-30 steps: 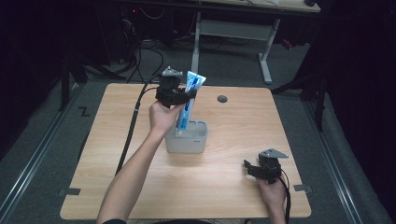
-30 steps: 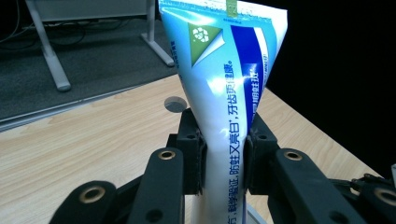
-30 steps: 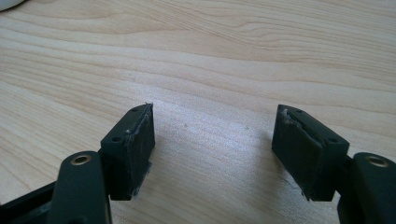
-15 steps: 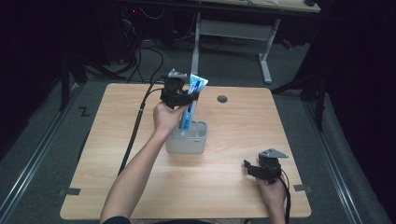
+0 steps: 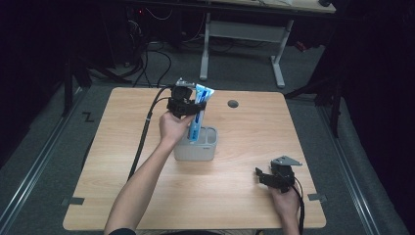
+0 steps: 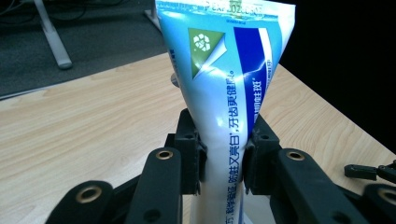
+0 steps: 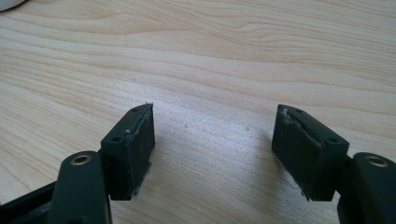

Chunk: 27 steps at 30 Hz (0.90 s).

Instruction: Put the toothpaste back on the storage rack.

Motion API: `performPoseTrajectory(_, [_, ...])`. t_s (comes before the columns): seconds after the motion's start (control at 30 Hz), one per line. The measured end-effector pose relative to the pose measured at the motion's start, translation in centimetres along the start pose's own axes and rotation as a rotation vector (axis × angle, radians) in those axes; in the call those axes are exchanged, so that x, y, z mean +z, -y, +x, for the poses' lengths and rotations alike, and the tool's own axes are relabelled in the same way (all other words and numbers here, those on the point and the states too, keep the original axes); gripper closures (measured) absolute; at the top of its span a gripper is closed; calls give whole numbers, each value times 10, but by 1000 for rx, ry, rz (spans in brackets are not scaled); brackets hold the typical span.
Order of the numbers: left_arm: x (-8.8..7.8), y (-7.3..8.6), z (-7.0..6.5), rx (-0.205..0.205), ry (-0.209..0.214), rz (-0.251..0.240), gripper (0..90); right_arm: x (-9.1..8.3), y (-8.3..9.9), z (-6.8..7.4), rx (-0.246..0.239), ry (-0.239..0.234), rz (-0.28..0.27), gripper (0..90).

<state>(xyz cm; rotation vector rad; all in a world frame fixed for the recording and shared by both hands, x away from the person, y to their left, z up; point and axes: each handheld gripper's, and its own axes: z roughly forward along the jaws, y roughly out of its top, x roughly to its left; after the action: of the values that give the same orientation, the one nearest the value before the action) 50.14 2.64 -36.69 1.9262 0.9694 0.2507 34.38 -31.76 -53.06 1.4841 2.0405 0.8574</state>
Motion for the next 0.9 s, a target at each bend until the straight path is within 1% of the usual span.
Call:
performPoseTrajectory(0.13, [1,4,-1,9,7,8,717,0,0,0,-1,-1,0,300])
performPoseTrajectory(0.33, [2,7,-5,29,4,18,717,0,0,0,0,-1,0,300])
performPoseTrajectory(0.47, [3,10,-5,30,5,24,716,0,0,0,-1,0,0,300])
performPoseTrajectory(0.6, [3,14,-4,32,-4,30,717,0,0,0,-2,0,0,300])
performPoseTrajectory(0.9, [-1,20,-3,32,2,34,716,0,0,0,-2,0,0,300])
